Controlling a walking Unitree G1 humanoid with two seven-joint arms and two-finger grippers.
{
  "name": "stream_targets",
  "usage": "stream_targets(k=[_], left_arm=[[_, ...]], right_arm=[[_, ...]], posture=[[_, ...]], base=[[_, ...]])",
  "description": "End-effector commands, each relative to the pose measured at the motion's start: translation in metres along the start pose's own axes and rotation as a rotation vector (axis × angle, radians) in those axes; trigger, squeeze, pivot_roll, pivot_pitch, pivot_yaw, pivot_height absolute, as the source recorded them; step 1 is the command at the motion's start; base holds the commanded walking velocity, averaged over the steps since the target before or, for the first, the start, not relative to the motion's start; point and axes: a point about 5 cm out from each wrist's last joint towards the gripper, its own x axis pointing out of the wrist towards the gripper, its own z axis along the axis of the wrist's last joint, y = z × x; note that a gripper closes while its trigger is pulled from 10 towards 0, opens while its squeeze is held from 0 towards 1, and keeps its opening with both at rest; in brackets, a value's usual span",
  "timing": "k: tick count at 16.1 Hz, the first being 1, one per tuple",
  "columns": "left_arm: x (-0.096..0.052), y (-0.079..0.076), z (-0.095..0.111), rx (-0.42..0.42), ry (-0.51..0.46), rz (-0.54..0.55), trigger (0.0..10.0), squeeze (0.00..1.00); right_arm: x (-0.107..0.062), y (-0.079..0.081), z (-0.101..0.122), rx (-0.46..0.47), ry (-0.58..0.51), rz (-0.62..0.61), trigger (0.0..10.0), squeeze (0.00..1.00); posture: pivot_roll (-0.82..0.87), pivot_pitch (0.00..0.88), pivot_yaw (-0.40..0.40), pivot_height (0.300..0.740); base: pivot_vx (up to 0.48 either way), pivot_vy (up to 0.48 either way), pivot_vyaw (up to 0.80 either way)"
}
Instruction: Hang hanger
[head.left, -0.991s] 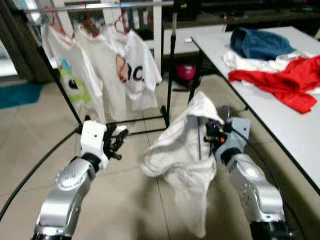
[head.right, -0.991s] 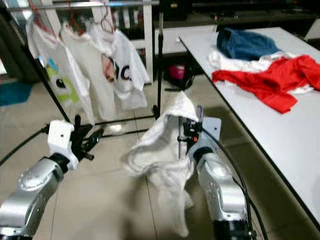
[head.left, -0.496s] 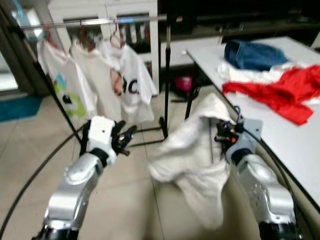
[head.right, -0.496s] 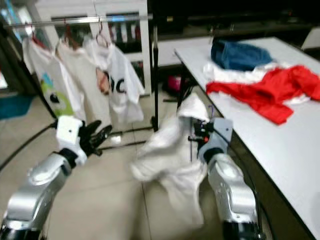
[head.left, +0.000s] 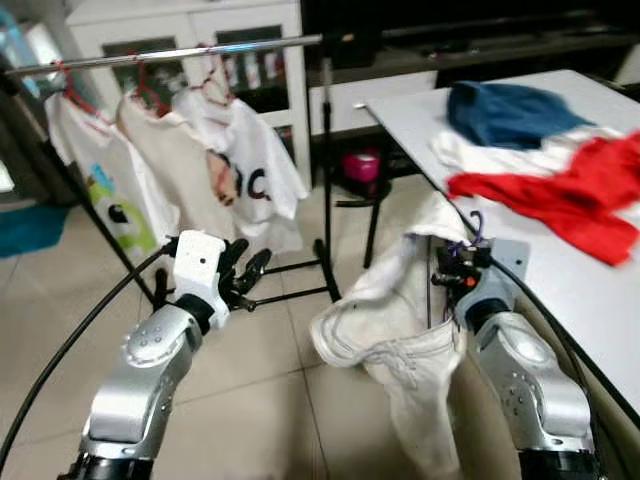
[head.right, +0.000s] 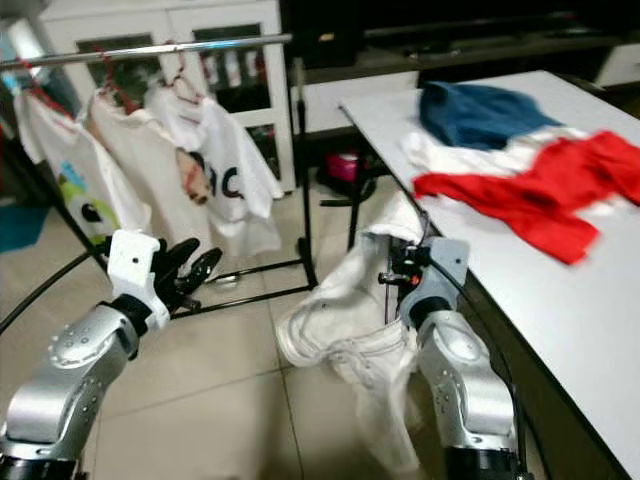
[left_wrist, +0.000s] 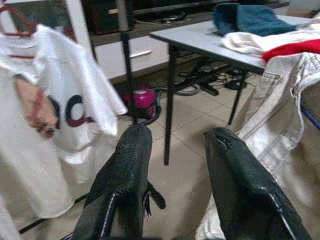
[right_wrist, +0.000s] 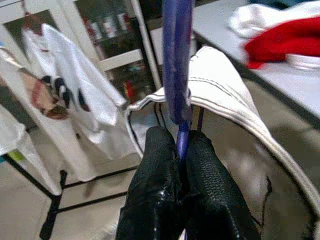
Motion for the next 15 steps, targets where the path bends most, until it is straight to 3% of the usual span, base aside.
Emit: stream_targets(k=[1,4,15], left_arm=[[-0.0040,0.0061,-0.0023,0.004,0.015,0.019,10.0,0.00],[-0.0096,0.0026,-0.0060,-0.012,0.027,0.014,10.0,0.00],[-0.0046,-0.0004,-0.0101,0.004,0.032,-0.011,10.0,0.00]], right_arm=[[0.0016,0.0167,0.0140,0.018,-0.075,0.067,10.0,0.00],[-0.0025,0.0184,0.0110,0.021,-0.060,0.083,10.0,0.00],[-0.0045,0.0124,0.0136,-0.055,-0.078,0.059,10.0,0.00]], posture=[[-0.02,0.000,0.018,0.740],[-0.03,0.000,0.018,0.740],[-0.06,0.000,0.037,0.740]], base=[[0.405,0.000,0.00],[0.401,0.000,0.00],[0.405,0.000,0.00]])
